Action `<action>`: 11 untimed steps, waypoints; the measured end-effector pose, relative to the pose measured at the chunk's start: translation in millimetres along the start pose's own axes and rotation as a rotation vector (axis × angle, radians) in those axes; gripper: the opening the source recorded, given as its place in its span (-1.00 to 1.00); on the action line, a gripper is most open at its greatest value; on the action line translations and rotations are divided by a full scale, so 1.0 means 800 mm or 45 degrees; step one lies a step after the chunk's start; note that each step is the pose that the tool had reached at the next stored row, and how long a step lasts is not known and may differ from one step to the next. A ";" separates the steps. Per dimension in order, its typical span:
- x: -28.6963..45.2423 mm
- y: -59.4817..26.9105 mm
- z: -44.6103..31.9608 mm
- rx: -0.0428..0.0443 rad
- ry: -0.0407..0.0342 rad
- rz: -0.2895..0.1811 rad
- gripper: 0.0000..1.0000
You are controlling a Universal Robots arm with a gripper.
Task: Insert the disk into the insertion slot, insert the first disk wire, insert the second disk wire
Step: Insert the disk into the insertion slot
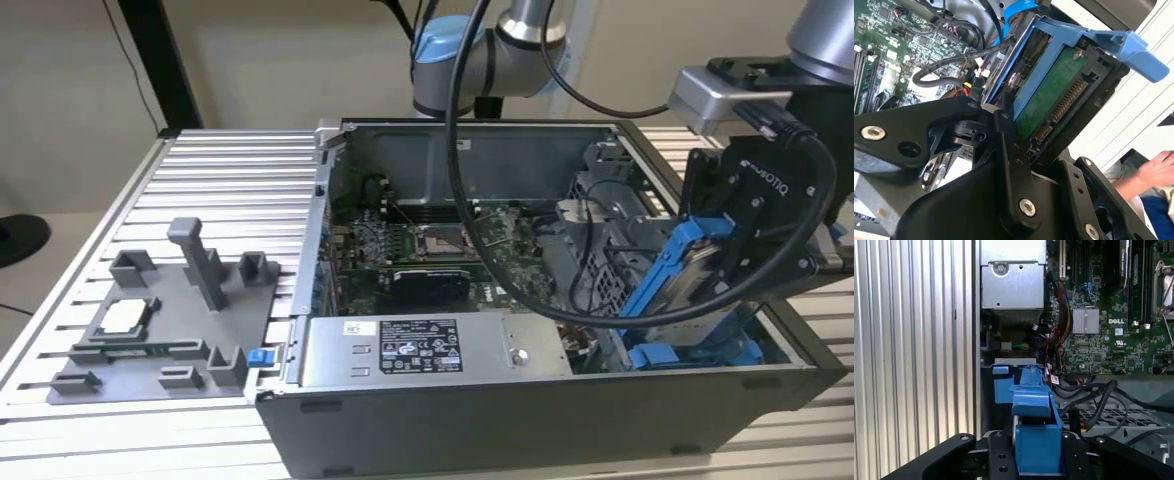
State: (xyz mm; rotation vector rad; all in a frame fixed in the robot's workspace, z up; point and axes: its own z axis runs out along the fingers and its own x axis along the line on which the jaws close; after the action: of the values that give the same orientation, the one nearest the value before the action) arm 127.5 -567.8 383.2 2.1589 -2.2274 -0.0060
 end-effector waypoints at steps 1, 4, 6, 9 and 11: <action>0.0000 0.000 0.0001 0.000 -0.0001 0.000 -1.00; 0.0000 0.000 0.0003 0.000 -0.0004 0.000 -1.00; 0.0000 0.000 0.0003 0.000 -0.0003 0.000 1.00; 0.0000 0.000 0.0003 0.000 -0.0005 0.000 1.00; 0.0001 0.000 -0.0014 0.000 -0.0007 0.000 1.00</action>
State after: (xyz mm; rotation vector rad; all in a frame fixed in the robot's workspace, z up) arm 127.5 -567.8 384.4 2.1591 -2.2277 -0.0066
